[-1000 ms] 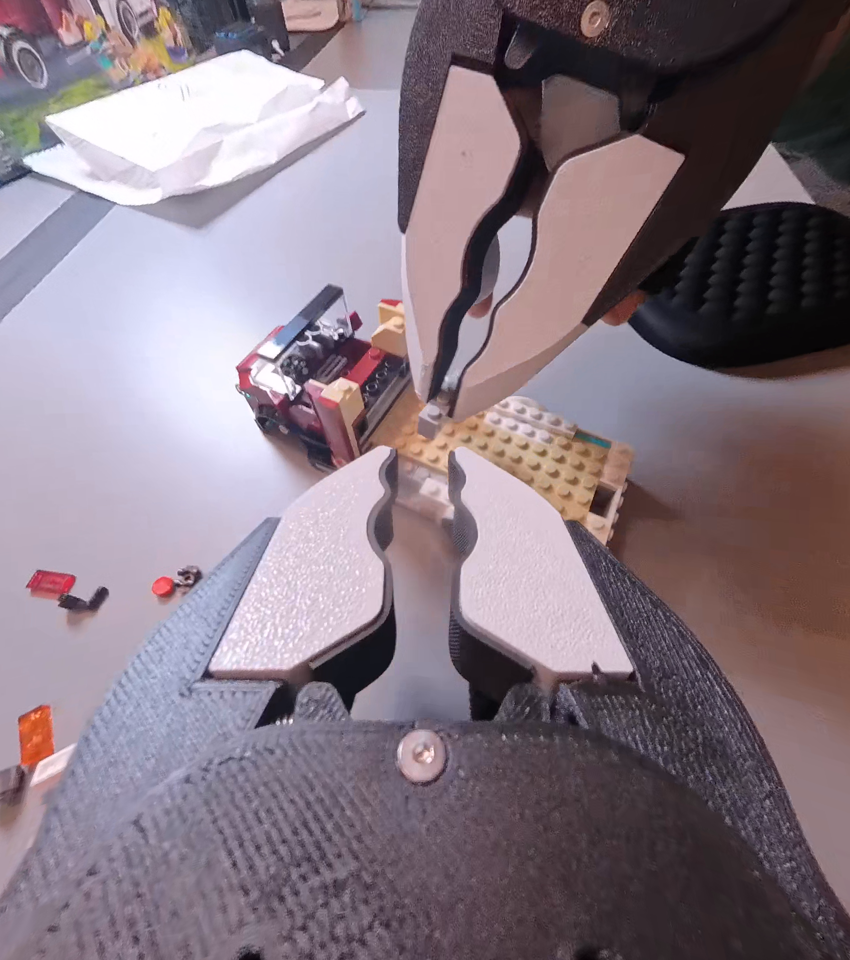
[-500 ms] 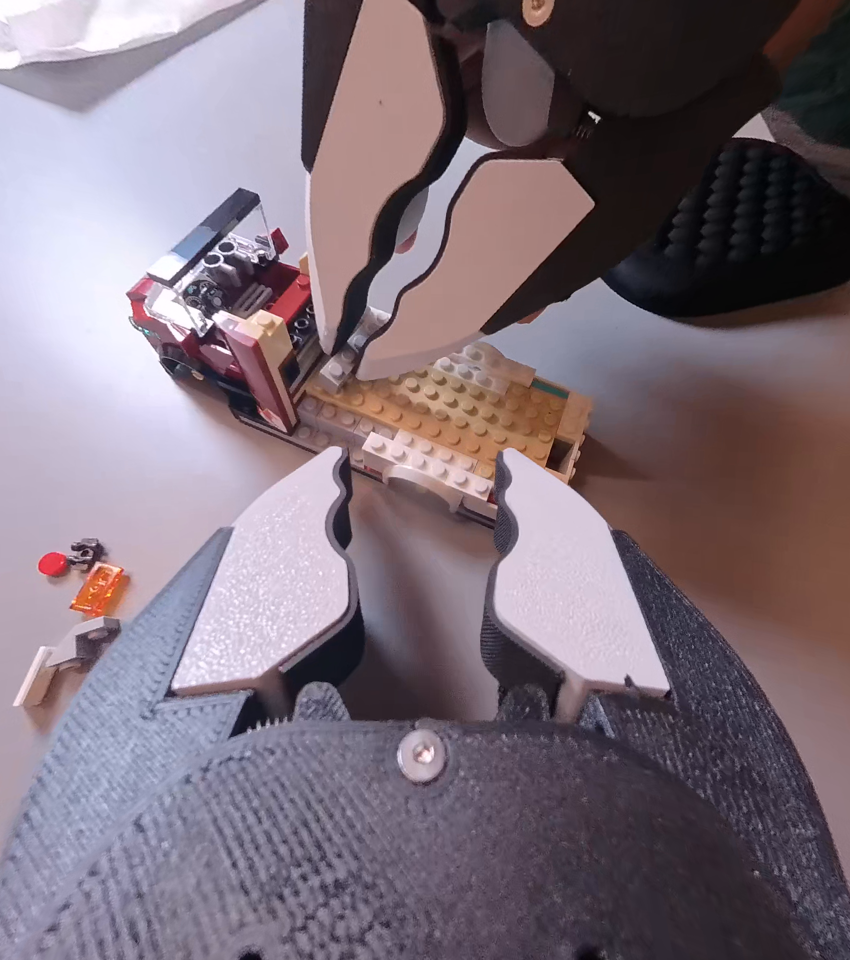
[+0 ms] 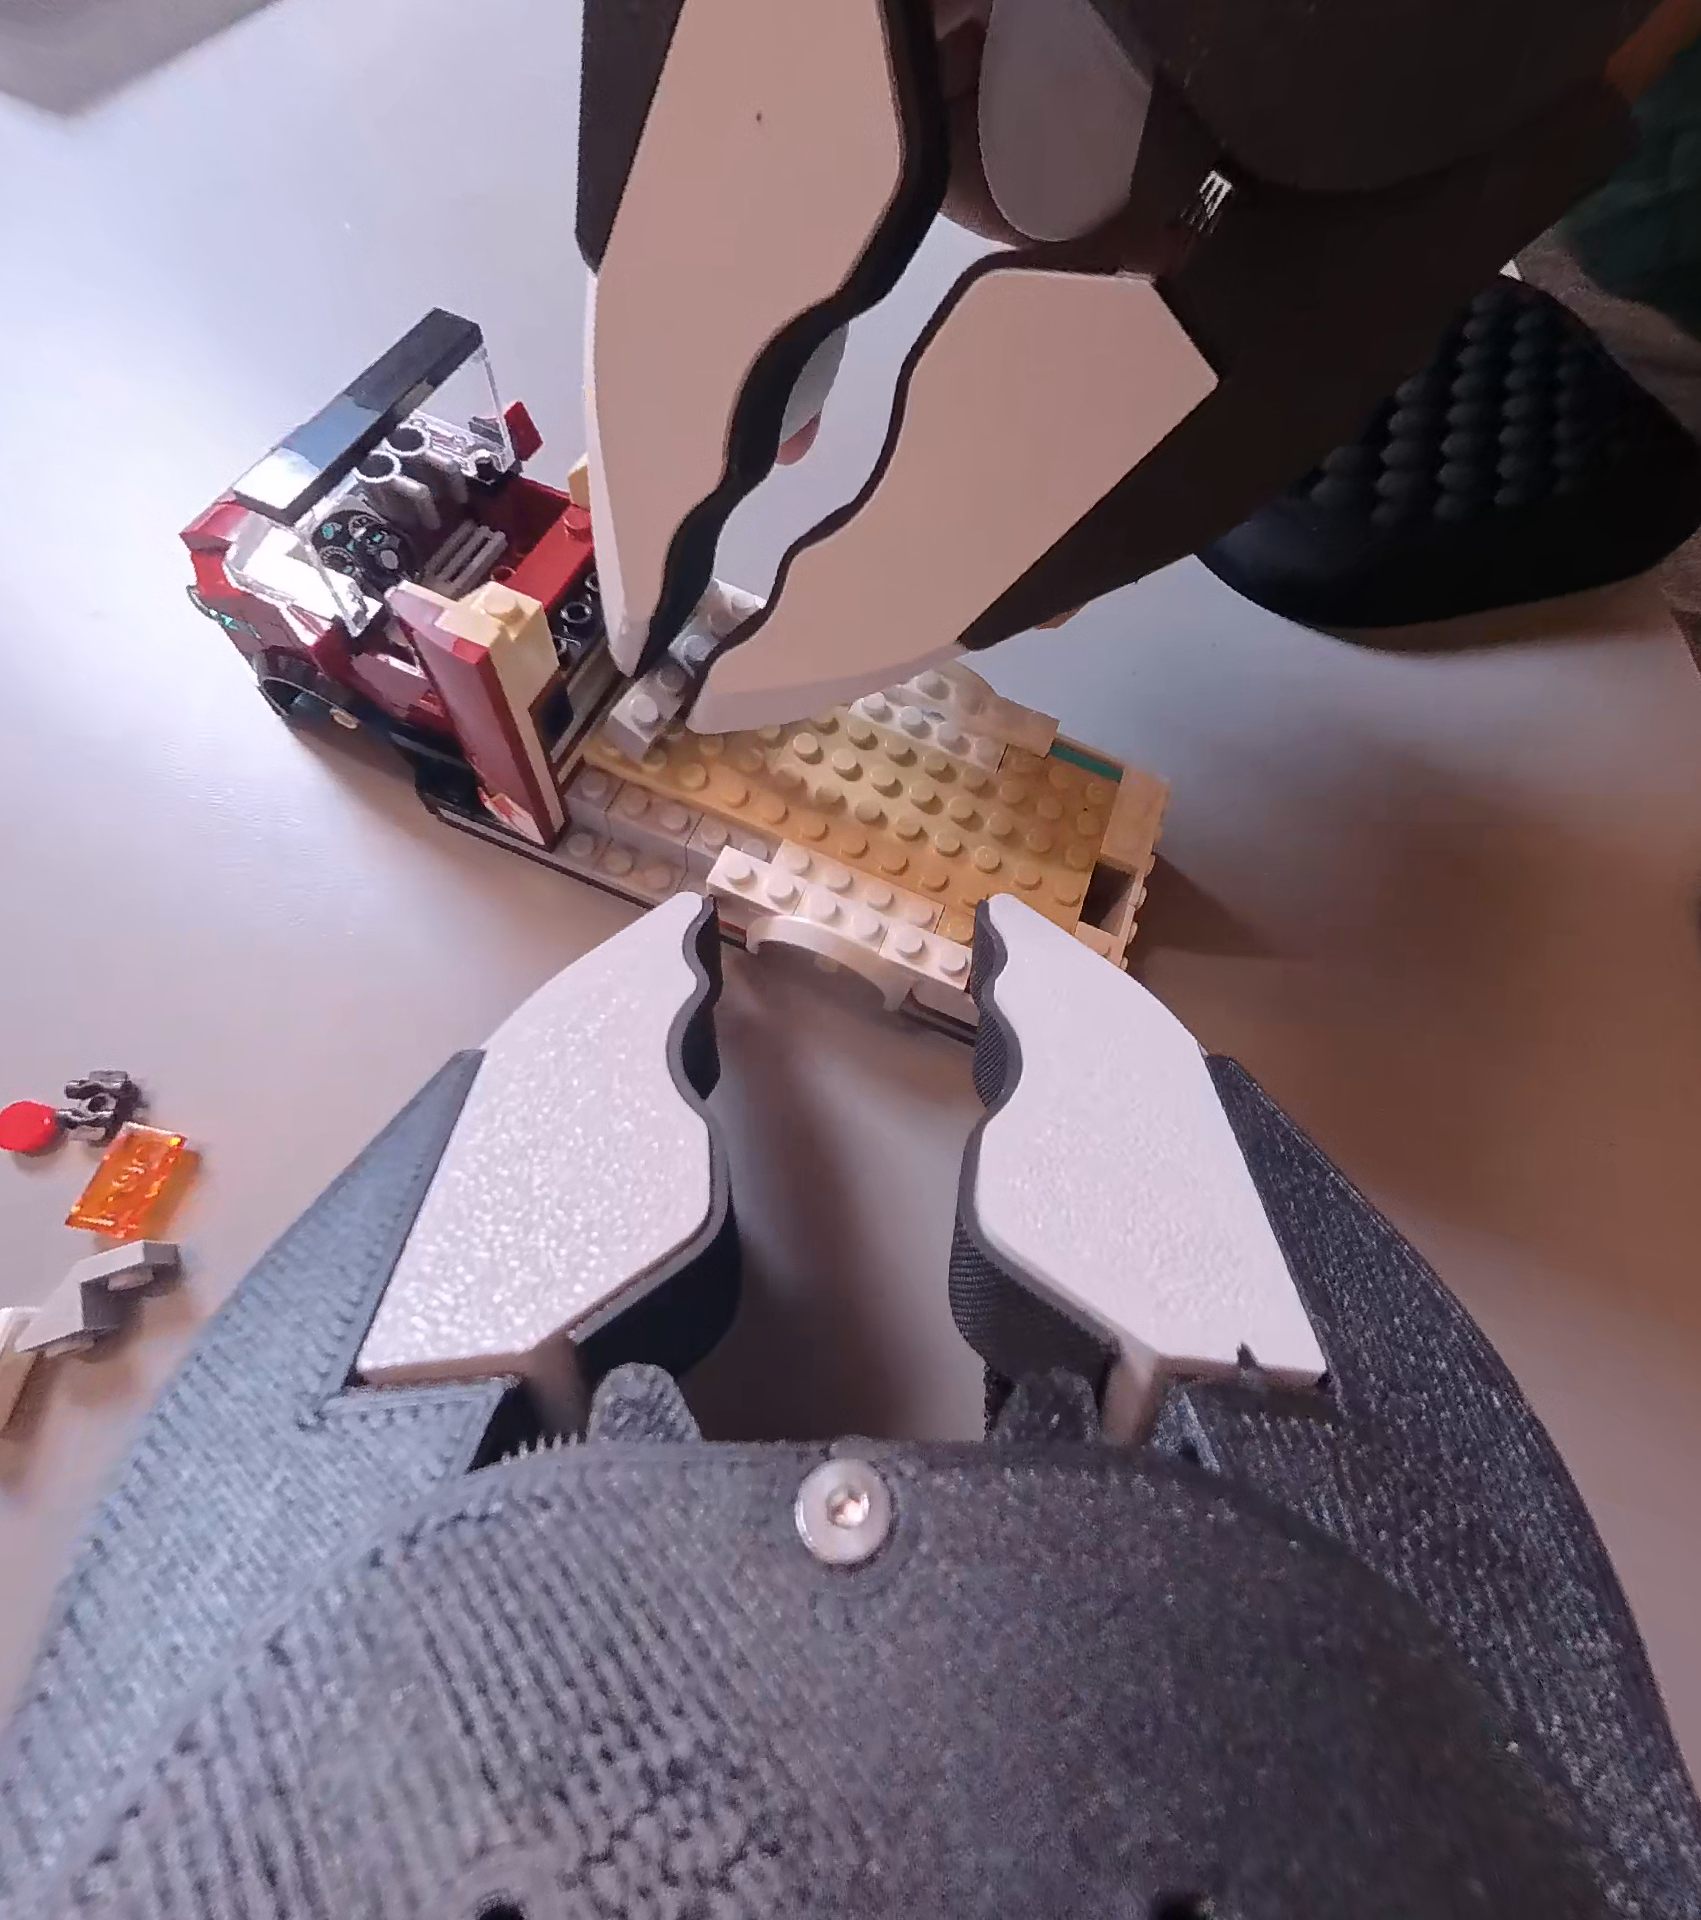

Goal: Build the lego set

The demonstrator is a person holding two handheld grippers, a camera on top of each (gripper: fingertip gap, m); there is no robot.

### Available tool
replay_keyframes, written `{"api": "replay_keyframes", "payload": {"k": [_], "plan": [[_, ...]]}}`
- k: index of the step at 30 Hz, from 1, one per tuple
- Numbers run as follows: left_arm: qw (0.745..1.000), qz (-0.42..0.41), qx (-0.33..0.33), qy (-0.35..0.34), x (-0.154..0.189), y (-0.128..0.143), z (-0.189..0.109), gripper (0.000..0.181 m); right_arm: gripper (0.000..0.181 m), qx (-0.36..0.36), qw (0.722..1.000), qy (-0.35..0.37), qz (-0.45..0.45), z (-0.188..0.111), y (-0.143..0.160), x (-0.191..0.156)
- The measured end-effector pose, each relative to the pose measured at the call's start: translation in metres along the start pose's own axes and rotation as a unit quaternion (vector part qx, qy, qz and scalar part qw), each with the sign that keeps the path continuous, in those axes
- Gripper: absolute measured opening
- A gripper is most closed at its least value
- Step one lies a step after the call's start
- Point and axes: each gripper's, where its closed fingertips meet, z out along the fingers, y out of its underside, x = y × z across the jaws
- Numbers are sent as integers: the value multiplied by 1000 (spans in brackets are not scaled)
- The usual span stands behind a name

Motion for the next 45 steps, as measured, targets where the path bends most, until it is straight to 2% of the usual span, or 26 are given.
{"api": "replay_keyframes", "payload": {"k": [12, 20, 24, 33, 45], "plan": [[1000, -2, 1, -3, 0, 0, 0, 45, 10, -15, 1000, 11, -22, -1, -3, 2], [1000, -2, 2, -4, 1, 0, 0, 44, 9, -2, 999, 28, -18, -5, -3, 5], [1000, -2, 2, -4, 1, 0, 0, 44, 9, 14, 1000, 10, -9, -7, -8, -3], [1000, -2, 2, -4, 1, 0, 0, 44, 4, -11, 999, 43, -23, -2, 0, 4], [1000, -4, 2, -7, 1, 0, 0, 44, 1, -14, 999, 41, -21, 0, -1, 8]]}}
